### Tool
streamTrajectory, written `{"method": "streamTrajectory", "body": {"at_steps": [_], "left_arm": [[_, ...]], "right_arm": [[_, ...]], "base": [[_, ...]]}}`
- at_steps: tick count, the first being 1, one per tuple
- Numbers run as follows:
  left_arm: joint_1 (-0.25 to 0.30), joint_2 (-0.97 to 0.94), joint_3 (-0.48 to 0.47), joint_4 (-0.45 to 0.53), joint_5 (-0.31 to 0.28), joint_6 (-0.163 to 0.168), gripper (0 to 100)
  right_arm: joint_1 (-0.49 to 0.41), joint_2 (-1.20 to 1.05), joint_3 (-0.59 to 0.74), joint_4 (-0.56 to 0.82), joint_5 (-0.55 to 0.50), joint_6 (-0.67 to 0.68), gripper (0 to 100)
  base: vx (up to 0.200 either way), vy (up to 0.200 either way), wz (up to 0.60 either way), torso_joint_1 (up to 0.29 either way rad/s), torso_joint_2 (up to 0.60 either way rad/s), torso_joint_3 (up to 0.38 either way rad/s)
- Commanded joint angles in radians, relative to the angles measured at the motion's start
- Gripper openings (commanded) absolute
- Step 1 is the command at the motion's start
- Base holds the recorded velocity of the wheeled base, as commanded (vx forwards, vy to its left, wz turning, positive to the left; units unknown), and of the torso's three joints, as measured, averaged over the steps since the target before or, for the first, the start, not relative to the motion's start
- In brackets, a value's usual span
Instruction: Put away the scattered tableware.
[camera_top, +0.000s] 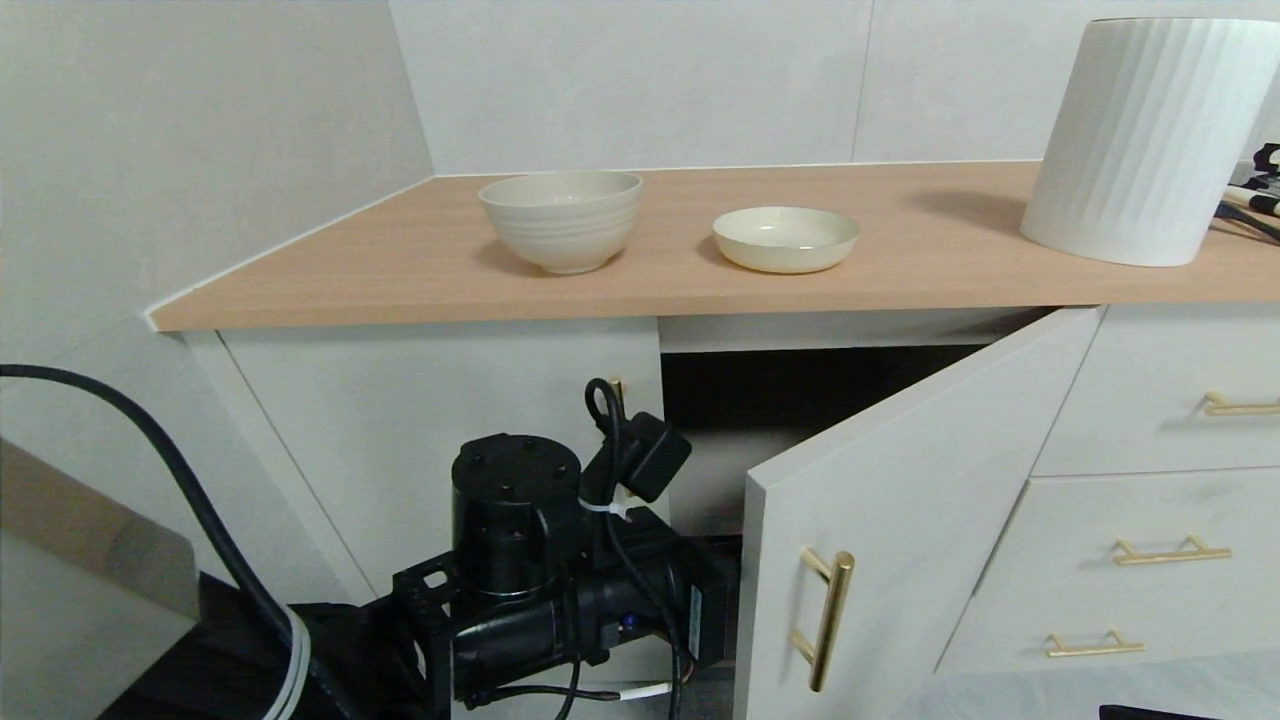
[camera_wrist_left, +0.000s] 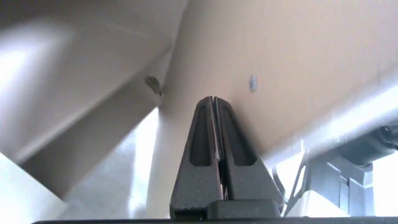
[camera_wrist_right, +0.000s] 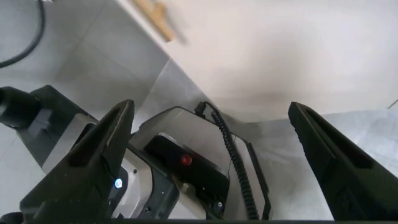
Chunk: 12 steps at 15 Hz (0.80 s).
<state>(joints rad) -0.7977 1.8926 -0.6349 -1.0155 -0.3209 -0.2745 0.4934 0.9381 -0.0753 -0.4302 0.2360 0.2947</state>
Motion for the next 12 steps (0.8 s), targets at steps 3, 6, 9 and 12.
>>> {"method": "streamTrajectory", "body": {"at_steps": [3, 6, 9, 12], "left_arm": [[-0.011, 0.045, -0.034, -0.001, 0.002, 0.0, 0], [-0.014, 0.042, -0.042, -0.001, 0.005, 0.0, 0], [-0.012, 0.045, -0.051, 0.0, 0.006, -0.002, 0], [-0.014, 0.054, -0.068, 0.003, 0.008, -0.029, 0]], "right_arm": [[-0.001, -0.09, 0.023, 0.028, -0.003, 0.003, 100], [-0.029, -0.278, 0.026, 0.214, 0.003, 0.041, 100], [-0.032, -0.397, 0.025, 0.335, 0.019, 0.041, 100], [-0.03, -0.403, 0.028, 0.341, 0.048, 0.041, 100]], "base": [[0.0, 0.0, 0.0, 0.0, 0.0, 0.0], [0.0, 0.0, 0.0, 0.0, 0.0, 0.0], [0.0, 0.0, 0.0, 0.0, 0.0, 0.0], [-0.2, 0.0, 0.0, 0.007, 0.0, 0.002]]}}
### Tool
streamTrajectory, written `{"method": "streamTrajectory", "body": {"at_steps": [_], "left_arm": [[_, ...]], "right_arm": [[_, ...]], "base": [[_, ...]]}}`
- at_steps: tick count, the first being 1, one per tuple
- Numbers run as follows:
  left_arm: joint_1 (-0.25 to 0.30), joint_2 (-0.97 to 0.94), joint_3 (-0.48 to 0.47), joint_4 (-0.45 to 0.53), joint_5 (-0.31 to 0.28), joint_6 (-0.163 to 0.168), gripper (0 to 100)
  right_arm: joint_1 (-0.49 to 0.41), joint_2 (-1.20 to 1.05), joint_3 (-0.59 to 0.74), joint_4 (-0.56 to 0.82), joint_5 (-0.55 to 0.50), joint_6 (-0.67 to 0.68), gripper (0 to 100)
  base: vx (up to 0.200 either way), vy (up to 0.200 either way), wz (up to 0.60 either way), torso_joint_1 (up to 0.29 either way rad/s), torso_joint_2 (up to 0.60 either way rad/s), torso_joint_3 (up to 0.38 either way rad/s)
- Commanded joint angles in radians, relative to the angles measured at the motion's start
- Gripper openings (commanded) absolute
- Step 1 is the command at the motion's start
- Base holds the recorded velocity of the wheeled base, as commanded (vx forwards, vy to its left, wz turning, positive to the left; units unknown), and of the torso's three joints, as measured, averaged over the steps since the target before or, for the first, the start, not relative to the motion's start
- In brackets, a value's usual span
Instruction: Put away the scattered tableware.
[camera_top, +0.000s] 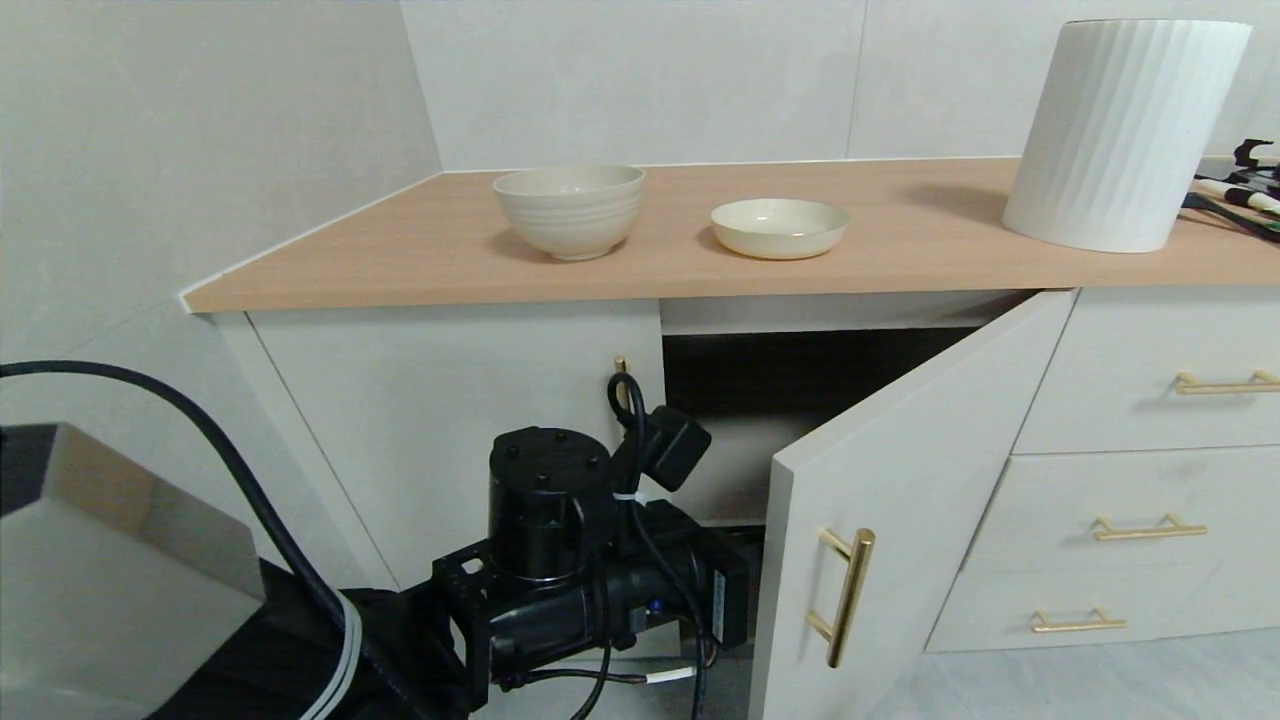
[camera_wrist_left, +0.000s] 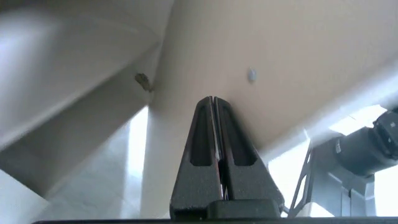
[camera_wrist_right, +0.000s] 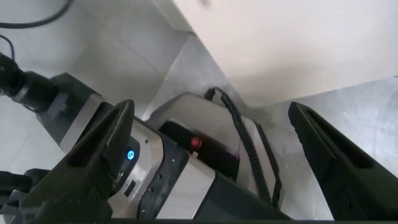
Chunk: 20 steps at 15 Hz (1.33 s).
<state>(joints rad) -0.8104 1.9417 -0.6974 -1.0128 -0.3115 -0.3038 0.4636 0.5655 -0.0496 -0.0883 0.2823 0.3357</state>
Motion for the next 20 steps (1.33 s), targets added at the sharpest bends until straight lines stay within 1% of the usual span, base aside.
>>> {"method": "streamTrajectory", "body": {"at_steps": [1, 4, 7, 10, 11, 13, 16, 18, 20], "left_arm": [[-0.001, 0.014, -0.017, 0.0, -0.003, -0.011, 0], [-0.001, 0.052, -0.059, 0.003, -0.001, -0.028, 0], [-0.001, 0.079, -0.094, 0.005, -0.001, -0.028, 0], [-0.023, 0.079, -0.099, 0.005, 0.006, -0.028, 0], [-0.024, 0.079, -0.099, 0.005, 0.02, -0.028, 0], [-0.024, 0.08, -0.097, 0.005, 0.025, -0.028, 0], [-0.024, 0.098, -0.109, 0.005, 0.025, -0.028, 0], [-0.027, 0.126, -0.142, 0.01, 0.025, -0.028, 0], [-0.027, 0.131, -0.157, 0.037, 0.025, -0.028, 0]], "right_arm": [[0.0, -0.035, 0.004, 0.001, 0.001, 0.0, 100], [0.0, -0.041, 0.007, 0.002, 0.015, 0.0, 100], [0.0, -0.047, 0.008, 0.002, 0.024, 0.0, 100], [0.0, -0.056, 0.01, 0.002, 0.026, 0.0, 100], [0.0, -0.056, 0.013, 0.002, 0.031, 0.0, 100], [0.0, -0.056, 0.014, 0.002, 0.04, 0.0, 100], [0.0, -0.058, 0.014, 0.005, 0.043, 0.0, 100], [0.0, -0.067, 0.014, 0.018, 0.043, 0.0, 100], [0.0, -0.075, 0.014, 0.018, 0.044, 0.0, 100]], "base": [[0.0, 0.0, 0.0, 0.0, 0.0, 0.0], [0.0, 0.0, 0.0, 0.0, 0.0, 0.0], [0.0, 0.0, 0.0, 0.0, 0.0, 0.0], [0.0, 0.0, 0.0, 0.0, 0.0, 0.0], [0.0, 0.0, 0.0, 0.0, 0.0, 0.0], [0.0, 0.0, 0.0, 0.0, 0.0, 0.0], [-0.2, 0.0, 0.0, 0.009, 0.01, 0.002], [0.0, 0.0, 0.0, 0.0, 0.0, 0.0], [0.0, 0.0, 0.0, 0.0, 0.0, 0.0]]}}
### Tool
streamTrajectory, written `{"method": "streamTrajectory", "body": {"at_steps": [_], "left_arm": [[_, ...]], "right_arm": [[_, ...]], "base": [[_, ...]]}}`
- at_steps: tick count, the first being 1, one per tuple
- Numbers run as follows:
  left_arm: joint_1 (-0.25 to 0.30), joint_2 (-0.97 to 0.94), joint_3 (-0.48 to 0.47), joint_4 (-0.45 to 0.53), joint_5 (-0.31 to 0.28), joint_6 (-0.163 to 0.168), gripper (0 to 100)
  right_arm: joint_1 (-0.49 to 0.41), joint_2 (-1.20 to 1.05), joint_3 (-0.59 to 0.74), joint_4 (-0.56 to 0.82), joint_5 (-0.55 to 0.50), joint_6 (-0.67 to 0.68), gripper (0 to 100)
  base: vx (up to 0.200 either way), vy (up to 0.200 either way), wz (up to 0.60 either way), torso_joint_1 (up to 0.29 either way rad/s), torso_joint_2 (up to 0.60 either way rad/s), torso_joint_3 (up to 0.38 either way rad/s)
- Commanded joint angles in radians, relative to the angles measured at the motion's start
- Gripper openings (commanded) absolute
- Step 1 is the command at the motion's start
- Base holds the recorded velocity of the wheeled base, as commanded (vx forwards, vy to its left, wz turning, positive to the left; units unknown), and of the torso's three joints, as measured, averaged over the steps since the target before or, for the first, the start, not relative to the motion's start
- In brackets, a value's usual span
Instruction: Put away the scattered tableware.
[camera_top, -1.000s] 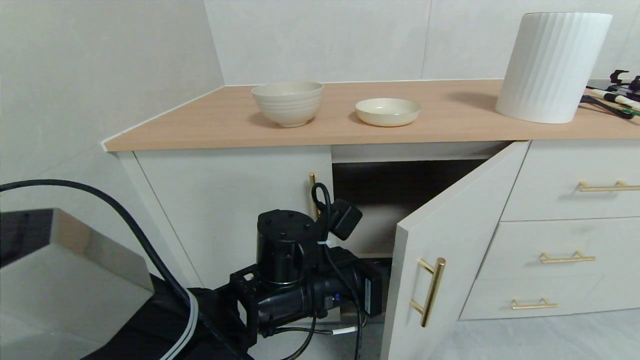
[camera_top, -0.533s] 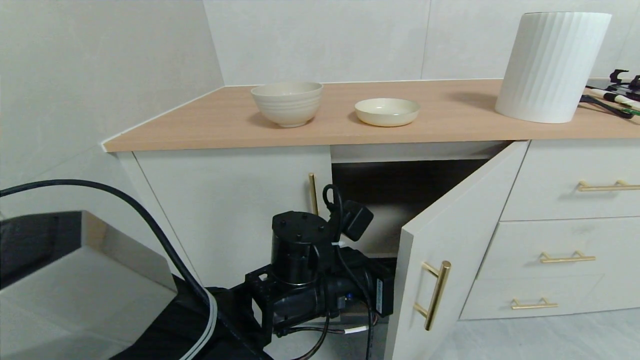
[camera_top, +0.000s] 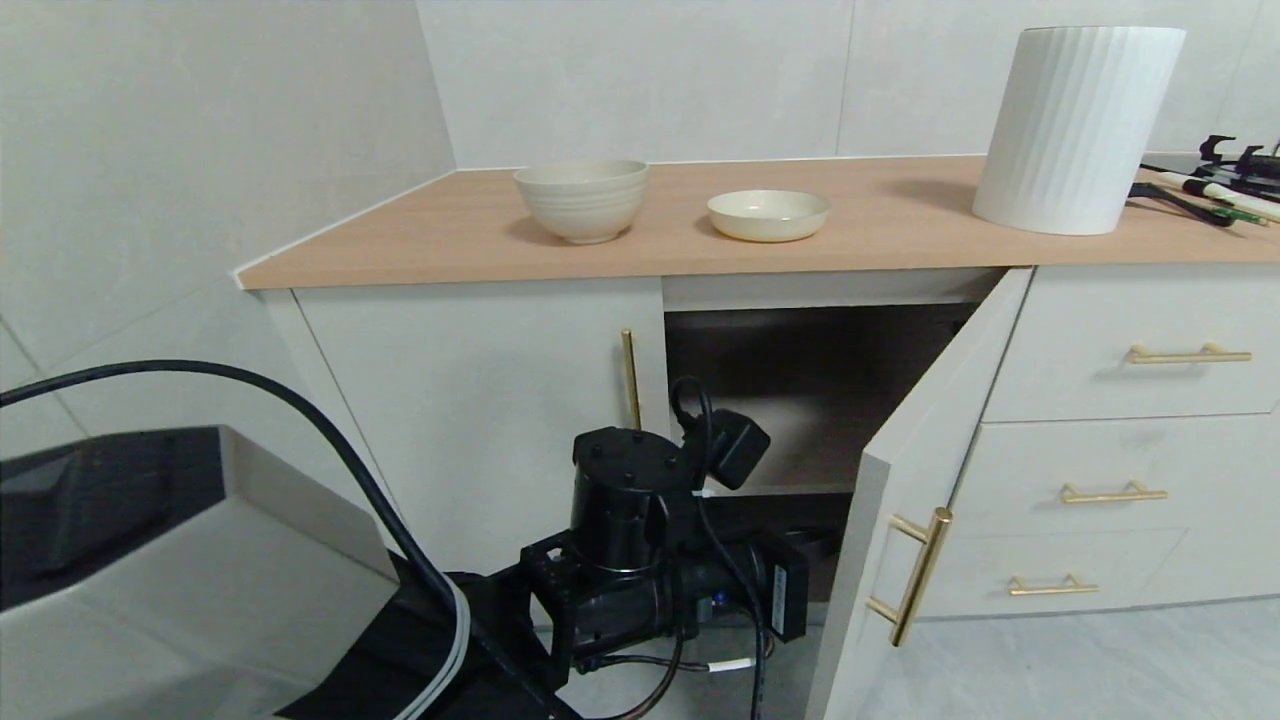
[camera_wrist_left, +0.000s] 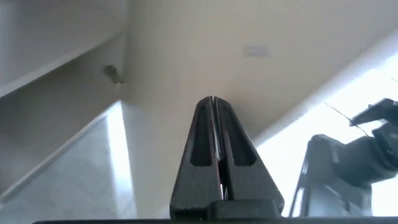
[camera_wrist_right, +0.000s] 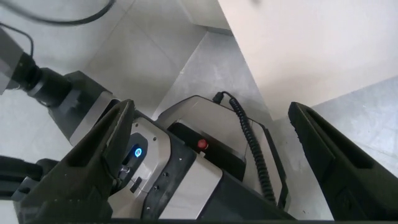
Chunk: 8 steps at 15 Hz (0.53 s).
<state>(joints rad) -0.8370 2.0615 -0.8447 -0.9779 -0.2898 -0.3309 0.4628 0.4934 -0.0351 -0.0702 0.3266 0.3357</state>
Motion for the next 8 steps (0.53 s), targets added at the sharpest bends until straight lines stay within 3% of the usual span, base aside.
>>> {"method": "streamTrajectory", "body": {"at_steps": [1, 5, 8], "left_arm": [[-0.001, 0.011, -0.013, 0.005, 0.003, 0.0, 0], [-0.043, 0.025, -0.068, 0.059, 0.004, 0.0, 0], [-0.178, 0.006, -0.123, 0.113, 0.004, -0.002, 0]], "right_arm": [[0.0, -0.004, 0.0, 0.0, 0.0, 0.0, 100], [0.0, -0.012, 0.0, 0.001, 0.006, 0.0, 100], [0.0, -0.021, 0.003, 0.001, 0.019, 0.0, 100]], "base": [[0.0, 0.0, 0.0, 0.0, 0.0, 0.0], [0.0, 0.0, 0.0, 0.0, 0.0, 0.0], [0.0, 0.0, 0.0, 0.0, 0.0, 0.0]]}}
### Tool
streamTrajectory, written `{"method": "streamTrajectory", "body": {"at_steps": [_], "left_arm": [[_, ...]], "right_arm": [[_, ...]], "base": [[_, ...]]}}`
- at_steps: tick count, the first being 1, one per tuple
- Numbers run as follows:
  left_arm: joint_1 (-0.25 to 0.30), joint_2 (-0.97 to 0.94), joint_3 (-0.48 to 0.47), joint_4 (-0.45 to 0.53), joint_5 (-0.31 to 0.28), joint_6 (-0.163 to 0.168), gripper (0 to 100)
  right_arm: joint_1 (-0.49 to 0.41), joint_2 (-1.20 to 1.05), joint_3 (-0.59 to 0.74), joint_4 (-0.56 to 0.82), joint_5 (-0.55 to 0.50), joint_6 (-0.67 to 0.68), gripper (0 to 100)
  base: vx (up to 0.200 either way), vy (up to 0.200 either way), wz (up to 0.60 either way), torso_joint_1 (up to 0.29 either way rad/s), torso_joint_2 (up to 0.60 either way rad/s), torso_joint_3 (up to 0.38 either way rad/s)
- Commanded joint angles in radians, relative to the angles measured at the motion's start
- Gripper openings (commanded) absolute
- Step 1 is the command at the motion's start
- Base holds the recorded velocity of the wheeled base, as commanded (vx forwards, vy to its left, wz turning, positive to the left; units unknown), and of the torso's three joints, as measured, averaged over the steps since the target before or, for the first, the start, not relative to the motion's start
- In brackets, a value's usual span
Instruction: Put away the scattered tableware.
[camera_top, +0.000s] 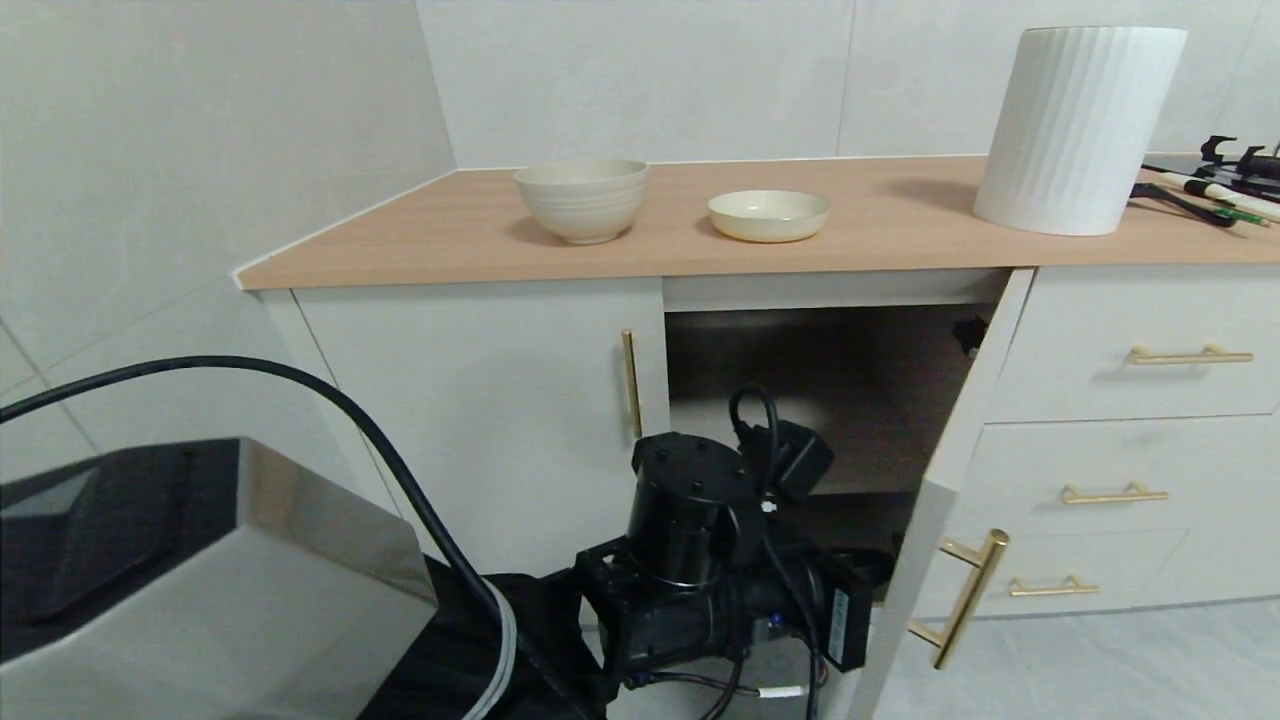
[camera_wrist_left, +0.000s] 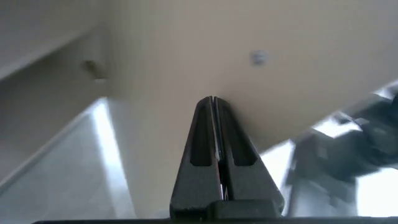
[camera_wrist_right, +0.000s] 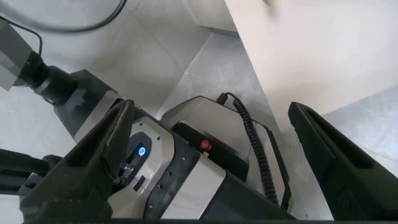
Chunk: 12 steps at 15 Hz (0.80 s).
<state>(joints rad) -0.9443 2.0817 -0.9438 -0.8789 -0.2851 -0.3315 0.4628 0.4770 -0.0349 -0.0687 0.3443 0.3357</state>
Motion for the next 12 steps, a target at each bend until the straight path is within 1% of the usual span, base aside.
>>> {"method": "streamTrajectory", "body": {"at_steps": [1, 2, 3, 4, 6, 8, 9, 10, 11, 12], "left_arm": [[-0.113, -0.032, -0.021, 0.015, 0.001, -0.008, 0], [-0.143, -0.066, -0.007, 0.015, 0.012, -0.024, 0], [-0.142, -0.088, 0.007, 0.015, 0.018, -0.029, 0], [-0.134, -0.094, 0.016, 0.015, 0.02, -0.029, 0], [-0.091, -0.098, 0.053, 0.009, 0.023, -0.029, 0], [-0.036, -0.129, 0.096, -0.002, 0.032, -0.029, 0], [0.032, -0.176, 0.134, -0.005, 0.037, -0.027, 0], [0.102, -0.232, 0.166, -0.002, 0.035, -0.026, 0], [0.183, -0.287, 0.204, 0.001, 0.035, -0.011, 0], [0.246, -0.325, 0.232, 0.005, 0.035, 0.011, 0]], "right_arm": [[0.0, -0.026, 0.015, 0.0, 0.018, -0.003, 100], [-0.001, -0.083, 0.021, 0.0, 0.108, 0.0, 100], [-0.019, -0.115, 0.021, 0.0, 0.15, 0.0, 100], [-0.033, -0.127, 0.021, 0.0, 0.159, 0.0, 100], [-0.036, -0.13, 0.021, 0.0, 0.168, 0.0, 100], [-0.036, -0.126, 0.021, 0.0, 0.168, 0.0, 100], [-0.035, -0.092, 0.016, -0.002, 0.17, 0.0, 100], [-0.033, -0.015, -0.025, -0.005, 0.17, 0.0, 100], [-0.032, 0.112, -0.103, -0.003, 0.17, 0.0, 100], [-0.032, 0.204, -0.163, -0.005, 0.17, 0.0, 100]], "base": [[0.0, 0.0, 0.0, 0.0, 0.0, 0.0], [0.0, 0.0, 0.0, 0.0, 0.0, 0.0], [0.0, 0.0, 0.0, 0.0, 0.0, 0.0], [0.0, 0.0, 0.0, 0.0, 0.0, 0.0], [0.0, 0.0, 0.0, 0.0, 0.0, 0.0], [0.0, 0.0, 0.0, 0.0, 0.0, 0.0], [0.0, 0.0, 0.0, 0.0, 0.0, 0.0], [0.0, 0.0, 0.0, 0.0, 0.0, 0.0], [0.0, 0.0, 0.0, 0.0, 0.0, 0.0], [0.0, 0.0, 0.0, 0.0, 0.0, 0.0]]}}
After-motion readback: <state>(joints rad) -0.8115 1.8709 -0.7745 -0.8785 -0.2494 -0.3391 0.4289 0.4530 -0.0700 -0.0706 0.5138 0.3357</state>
